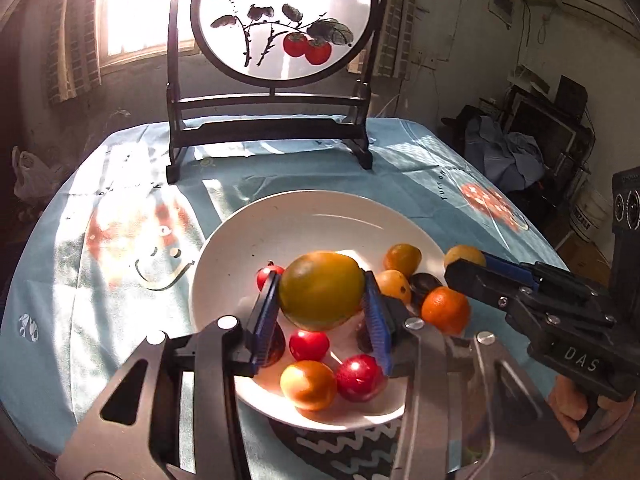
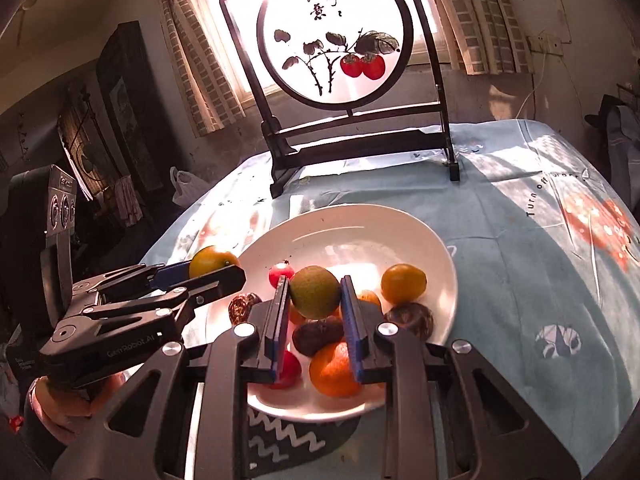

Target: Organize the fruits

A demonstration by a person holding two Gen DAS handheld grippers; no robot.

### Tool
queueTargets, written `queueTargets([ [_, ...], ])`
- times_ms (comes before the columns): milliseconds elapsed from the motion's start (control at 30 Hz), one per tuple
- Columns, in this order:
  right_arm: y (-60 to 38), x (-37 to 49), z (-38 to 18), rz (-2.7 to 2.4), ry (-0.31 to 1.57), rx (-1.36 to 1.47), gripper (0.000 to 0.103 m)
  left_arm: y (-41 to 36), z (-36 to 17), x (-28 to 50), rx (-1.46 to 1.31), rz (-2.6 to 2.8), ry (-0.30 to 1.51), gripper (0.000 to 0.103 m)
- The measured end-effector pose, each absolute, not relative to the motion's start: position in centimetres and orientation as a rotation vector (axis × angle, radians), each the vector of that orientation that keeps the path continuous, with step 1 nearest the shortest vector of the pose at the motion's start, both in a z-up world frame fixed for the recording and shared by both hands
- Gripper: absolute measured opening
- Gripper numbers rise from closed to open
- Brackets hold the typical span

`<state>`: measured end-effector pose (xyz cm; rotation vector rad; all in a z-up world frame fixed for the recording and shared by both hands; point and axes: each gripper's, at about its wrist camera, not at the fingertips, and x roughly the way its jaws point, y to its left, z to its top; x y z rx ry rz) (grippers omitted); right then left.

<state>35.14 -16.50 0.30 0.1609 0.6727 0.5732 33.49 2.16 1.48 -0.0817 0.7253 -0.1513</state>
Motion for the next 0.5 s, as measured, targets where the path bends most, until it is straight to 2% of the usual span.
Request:
queueTargets([
  [367,-14.9,40.8,-1.8,0.576,0.748,0.152,0.026,4.1,-1.2,39.2,-0.086,-0.052,0.806,0.042],
  [467,-14.6,41.0,-1.8,0.572,0.753,0.137,0.036,4.3,-1.1,39.2,-0.085,-0.034,0.808,0.042],
  [500,-14.5,40.9,-1.8,0.575,0.758,0.132,0.040,4.4,-1.0,38.9,-0.078,-0.021,0.799,0.051],
])
